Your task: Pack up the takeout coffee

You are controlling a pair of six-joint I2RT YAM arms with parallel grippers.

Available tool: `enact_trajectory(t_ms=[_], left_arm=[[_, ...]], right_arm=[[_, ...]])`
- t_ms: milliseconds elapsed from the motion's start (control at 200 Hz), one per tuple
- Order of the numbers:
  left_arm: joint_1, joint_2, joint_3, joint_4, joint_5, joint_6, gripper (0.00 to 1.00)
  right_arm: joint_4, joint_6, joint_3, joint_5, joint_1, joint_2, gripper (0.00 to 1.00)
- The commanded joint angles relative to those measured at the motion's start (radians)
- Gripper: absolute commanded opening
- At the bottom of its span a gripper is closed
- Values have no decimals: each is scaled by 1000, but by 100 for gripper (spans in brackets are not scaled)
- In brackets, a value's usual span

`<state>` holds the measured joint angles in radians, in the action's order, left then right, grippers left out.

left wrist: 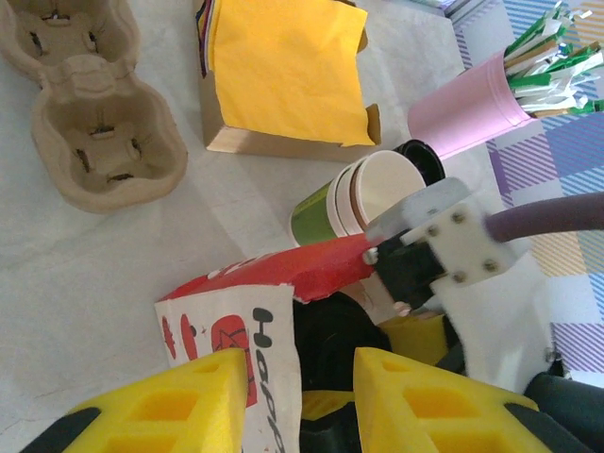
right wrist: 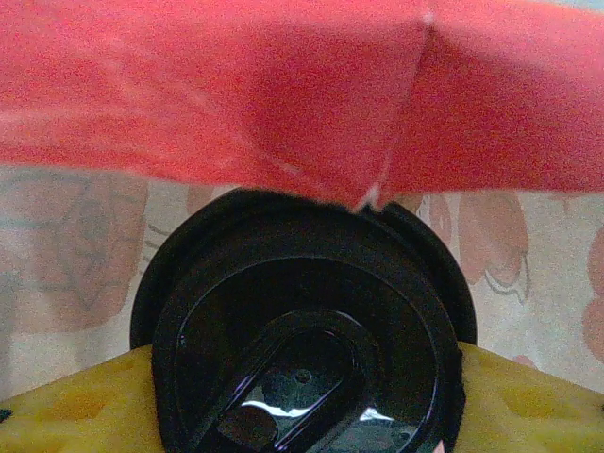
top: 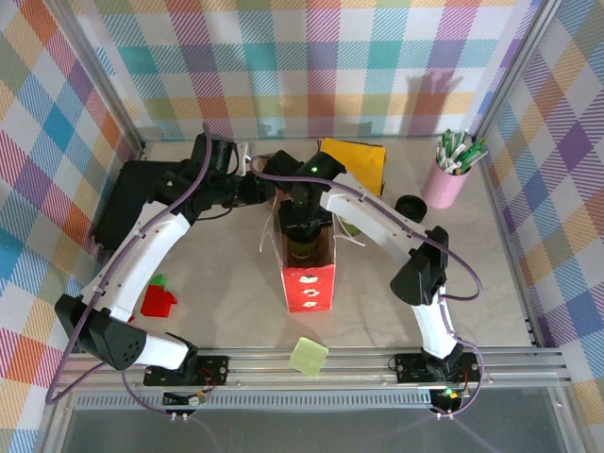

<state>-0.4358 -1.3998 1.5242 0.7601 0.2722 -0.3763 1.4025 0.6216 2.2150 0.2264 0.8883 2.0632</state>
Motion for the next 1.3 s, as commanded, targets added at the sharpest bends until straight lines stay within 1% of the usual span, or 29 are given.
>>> enact_trajectory(t_ms=[0, 270, 565, 685, 835, 1065, 1295], left_arm=[[9, -12, -15, -29, 28, 16, 35], [11, -15, -22, -42, 24, 18, 34], [29, -4, -29, -32, 17, 7, 33], [32, 15, -53, -27, 30, 10, 32], [32, 34, -83, -27, 85, 12, 32], [33, 61, -120, -33, 84, 16, 32], [33, 62, -131, -41, 92, 19, 32]], right_arm=[[-14, 24, -20, 3, -8, 25, 50], [-58, 29, -53, 28, -11, 47, 50], [-63, 33, -69, 21, -17, 53, 50], [-67, 37, -89, 12, -17, 46, 50], [-76, 47, -119, -2, -17, 37, 50], [-95, 56, -166, -9, -21, 28, 50], [-124, 55, -176, -17, -30, 31, 49]])
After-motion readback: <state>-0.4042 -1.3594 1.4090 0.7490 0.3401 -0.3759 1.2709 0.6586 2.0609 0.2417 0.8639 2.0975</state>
